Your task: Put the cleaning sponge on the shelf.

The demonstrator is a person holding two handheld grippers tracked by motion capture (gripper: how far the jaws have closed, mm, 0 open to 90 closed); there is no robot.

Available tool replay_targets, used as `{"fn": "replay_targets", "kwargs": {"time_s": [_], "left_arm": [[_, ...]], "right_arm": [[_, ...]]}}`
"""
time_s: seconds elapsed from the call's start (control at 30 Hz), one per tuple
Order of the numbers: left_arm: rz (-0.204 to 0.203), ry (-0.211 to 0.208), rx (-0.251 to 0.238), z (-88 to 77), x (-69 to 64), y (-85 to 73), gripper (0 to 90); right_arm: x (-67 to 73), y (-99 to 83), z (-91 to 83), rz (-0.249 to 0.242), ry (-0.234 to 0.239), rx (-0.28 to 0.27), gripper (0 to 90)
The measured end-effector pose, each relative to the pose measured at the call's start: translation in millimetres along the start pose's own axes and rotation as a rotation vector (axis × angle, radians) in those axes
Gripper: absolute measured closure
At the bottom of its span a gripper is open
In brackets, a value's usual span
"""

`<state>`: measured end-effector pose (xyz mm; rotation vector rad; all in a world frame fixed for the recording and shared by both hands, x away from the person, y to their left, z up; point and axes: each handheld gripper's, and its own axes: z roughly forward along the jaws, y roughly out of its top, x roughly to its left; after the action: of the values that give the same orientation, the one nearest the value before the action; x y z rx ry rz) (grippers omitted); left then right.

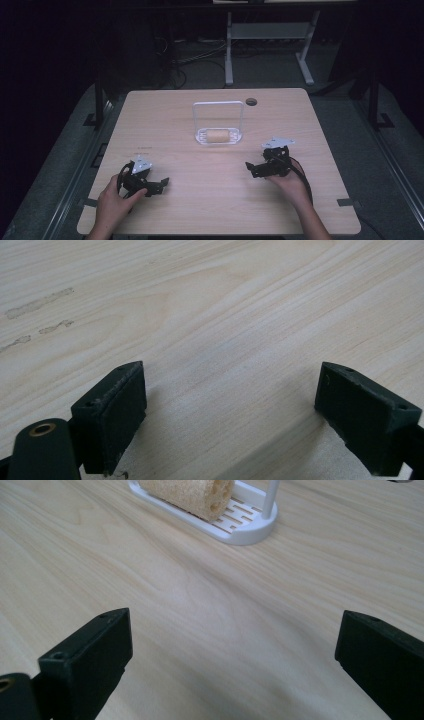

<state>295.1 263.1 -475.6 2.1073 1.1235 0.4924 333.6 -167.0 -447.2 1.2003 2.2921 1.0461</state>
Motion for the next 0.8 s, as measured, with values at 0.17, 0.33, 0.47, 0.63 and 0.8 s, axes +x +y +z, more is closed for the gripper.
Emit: {"fn": "replay_targets", "kwargs": {"time_s": [0.17,0.33,0.47,0.63,0.8], "left_arm": [[0.001,0.001,0.0,0.0,0.1,0.0,12.6],[0.003,0.001,0.001,-0.1,0.2,0.0,12.6],[0.002,0.001,0.0,0.0,0.1,0.0,12.6],[0.003,0.001,0.001,-0.1,0.1,0.0,12.7],[0.003,0.001,0.0,-0.1,0.1,0.0,12.7]], "right_arm": [[-0.4,-11.2,-13.9,0.0,-0.001,-0.014,1.8],[1.4,-24.5,-24.7,-0.005,-0.012,-0.017,1.8],[2.1,-36.2,-31.5,-0.007,-0.024,-0.013,1.8],[1.0,-51.8,-38.4,-0.003,-0.035,-0.004,1.8],[-2.5,-66.0,-45.1,0.01,-0.047,-0.005,1.8]]}}
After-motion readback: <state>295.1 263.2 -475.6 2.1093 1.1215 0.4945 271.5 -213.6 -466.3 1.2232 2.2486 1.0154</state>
